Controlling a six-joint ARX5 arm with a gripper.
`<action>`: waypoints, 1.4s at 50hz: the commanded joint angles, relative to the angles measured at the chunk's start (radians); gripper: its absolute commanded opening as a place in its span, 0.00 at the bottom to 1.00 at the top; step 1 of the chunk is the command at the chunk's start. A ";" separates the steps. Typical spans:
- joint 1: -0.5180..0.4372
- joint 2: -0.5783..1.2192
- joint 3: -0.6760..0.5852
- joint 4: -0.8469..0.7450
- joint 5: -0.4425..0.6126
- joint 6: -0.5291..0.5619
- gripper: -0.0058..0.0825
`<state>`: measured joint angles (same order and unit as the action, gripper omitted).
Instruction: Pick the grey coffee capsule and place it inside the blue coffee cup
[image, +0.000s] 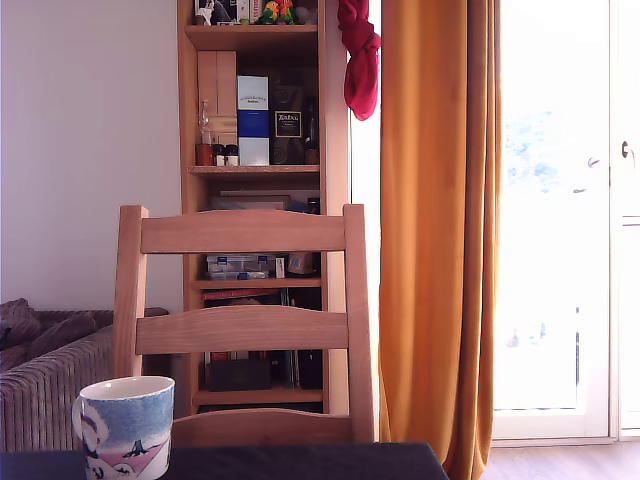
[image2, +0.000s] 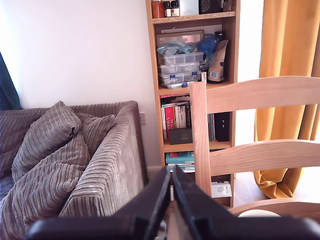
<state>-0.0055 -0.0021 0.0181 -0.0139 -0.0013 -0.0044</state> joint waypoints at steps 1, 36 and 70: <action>0.032 -0.010 -0.003 -0.012 0.092 -0.040 0.05; -0.028 0.031 -0.003 0.026 0.519 -0.409 0.05; -0.315 0.508 0.035 0.051 0.503 -0.433 0.85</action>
<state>-0.3065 0.4786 0.0242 0.0250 0.5163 -0.4423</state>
